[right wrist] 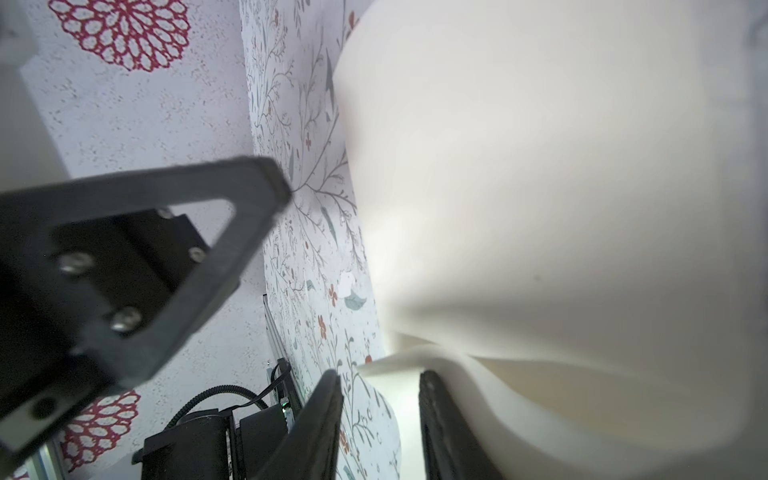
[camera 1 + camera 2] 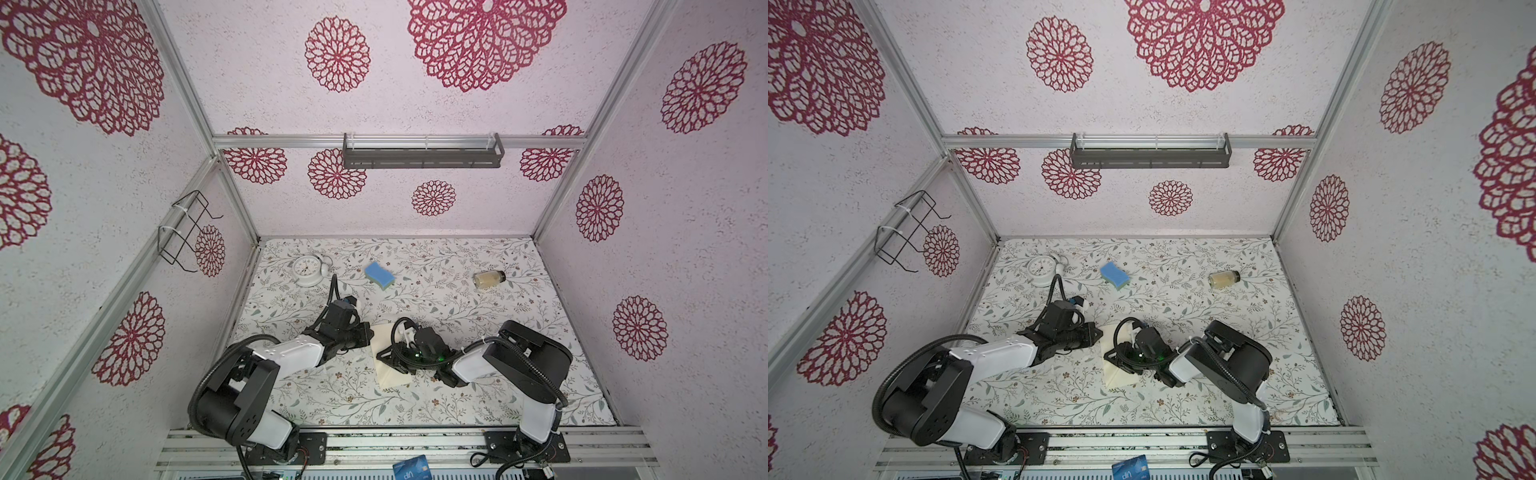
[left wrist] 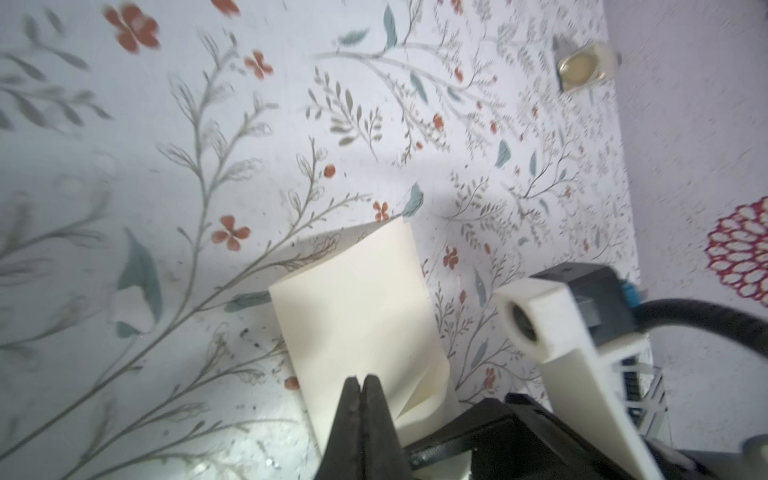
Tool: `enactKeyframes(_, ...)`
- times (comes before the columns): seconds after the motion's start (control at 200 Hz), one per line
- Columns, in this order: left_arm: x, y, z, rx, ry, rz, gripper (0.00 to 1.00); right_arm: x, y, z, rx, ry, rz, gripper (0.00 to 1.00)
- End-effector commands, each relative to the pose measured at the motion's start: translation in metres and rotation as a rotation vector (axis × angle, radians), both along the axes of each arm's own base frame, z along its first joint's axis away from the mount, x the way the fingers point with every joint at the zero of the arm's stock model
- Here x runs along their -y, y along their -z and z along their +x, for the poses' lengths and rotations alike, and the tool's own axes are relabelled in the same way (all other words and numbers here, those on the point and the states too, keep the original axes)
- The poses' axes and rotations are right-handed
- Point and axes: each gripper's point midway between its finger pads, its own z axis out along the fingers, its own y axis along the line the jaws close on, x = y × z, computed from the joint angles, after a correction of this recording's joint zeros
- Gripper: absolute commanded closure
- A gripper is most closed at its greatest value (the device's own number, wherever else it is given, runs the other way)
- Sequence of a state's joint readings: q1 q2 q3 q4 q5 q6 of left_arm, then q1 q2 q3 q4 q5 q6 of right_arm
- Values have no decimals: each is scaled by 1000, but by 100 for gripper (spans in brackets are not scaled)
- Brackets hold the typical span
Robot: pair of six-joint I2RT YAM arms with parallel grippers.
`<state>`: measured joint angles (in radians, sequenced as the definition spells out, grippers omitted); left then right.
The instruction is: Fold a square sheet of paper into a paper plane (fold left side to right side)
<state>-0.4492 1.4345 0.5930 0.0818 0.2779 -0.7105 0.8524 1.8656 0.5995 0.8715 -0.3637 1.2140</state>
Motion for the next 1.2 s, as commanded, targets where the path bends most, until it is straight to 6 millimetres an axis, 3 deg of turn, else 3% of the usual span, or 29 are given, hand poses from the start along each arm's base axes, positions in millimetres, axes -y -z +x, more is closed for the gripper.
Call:
enactKeyframes(0.0, -16, -13, -12, -6, -56, -32, 100, 22, 28, -3, -56, 58, -103, 58)
enactKeyframes(0.25, -24, -16, -64, -43, -43, -109, 100, 32, 34, -2, -81, 109, -141, 64)
enactKeyframes(0.525, 2, 0, -110, -82, 50, -132, 100, 37, 42, -3, -101, 135, -167, 70)
enactKeyframes(0.871, 51, 18, -111, -88, 163, -88, 100, 39, 44, -4, -104, 137, -184, 78)
enactKeyframes(1.196, 64, 25, -100, -84, 176, -65, 100, 40, 45, -4, -107, 139, -190, 83)
